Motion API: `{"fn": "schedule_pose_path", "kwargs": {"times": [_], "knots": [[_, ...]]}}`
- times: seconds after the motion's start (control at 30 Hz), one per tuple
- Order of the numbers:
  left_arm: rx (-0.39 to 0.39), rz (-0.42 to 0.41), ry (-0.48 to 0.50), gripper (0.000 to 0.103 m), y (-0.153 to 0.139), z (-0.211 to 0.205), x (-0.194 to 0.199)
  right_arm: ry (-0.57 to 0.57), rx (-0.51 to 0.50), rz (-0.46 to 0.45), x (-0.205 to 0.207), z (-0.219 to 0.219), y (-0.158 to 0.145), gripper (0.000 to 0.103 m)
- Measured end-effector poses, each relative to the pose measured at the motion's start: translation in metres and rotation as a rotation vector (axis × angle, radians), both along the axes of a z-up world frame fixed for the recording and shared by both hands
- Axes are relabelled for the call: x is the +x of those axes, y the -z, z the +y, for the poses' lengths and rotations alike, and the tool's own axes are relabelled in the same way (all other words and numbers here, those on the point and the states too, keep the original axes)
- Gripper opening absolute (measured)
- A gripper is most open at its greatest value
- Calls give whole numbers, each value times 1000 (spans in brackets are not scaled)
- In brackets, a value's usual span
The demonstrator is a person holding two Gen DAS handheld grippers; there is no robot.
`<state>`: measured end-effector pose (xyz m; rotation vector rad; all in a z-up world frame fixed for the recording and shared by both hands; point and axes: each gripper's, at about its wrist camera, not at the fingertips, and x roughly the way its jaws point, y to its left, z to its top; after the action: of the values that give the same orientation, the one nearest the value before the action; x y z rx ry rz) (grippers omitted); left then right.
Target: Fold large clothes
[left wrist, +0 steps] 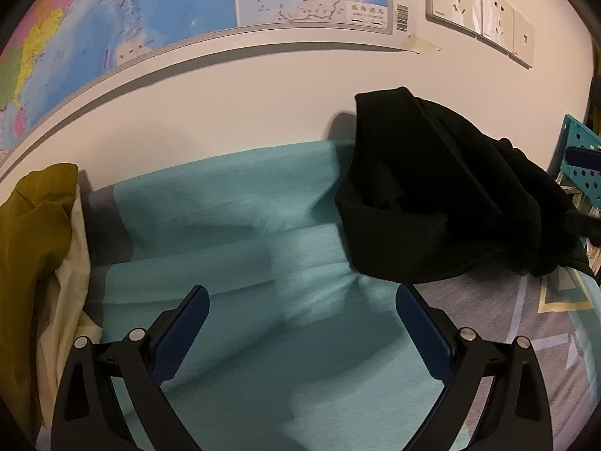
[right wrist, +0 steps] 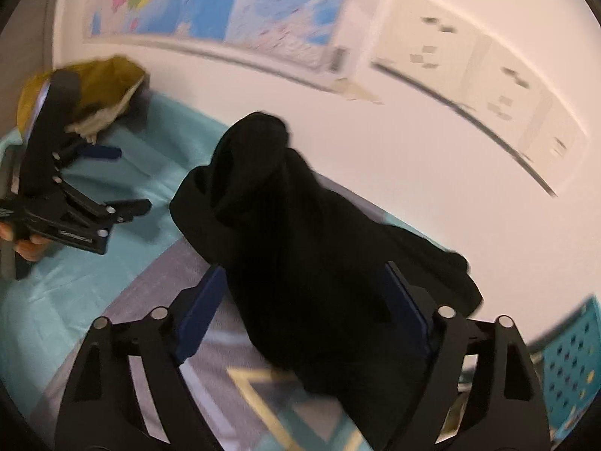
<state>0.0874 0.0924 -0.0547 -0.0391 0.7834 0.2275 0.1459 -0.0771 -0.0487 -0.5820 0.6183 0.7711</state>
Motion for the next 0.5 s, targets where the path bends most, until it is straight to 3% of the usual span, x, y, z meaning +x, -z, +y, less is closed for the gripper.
{"fn": "schedule_pose_path", "kwargs": {"times": [0.03,0.13,0.17,0.23,0.27,0.3,0.5], "knots": [[-2,-1,-2,96,0,1,0,-39,-43,20,4,14,10,94],[-9,1,-12,96,0,3,0,-53,-144,-35,12,39,33,92],[-8,3,-12,96,0,3,1,-48,-159,-33,18,46,39,83],[0,8,-15,96,2,5,2,-53,-103,44,27,46,36,44],[1,9,-15,96,2,6,4,-27,-49,64,32,40,24,11],[3,10,-15,96,2,6,4,-11,-7,54,35,32,11,6],[14,-41,38,96,-3,5,14,92,287,46,46,-44,-81,6]]}}
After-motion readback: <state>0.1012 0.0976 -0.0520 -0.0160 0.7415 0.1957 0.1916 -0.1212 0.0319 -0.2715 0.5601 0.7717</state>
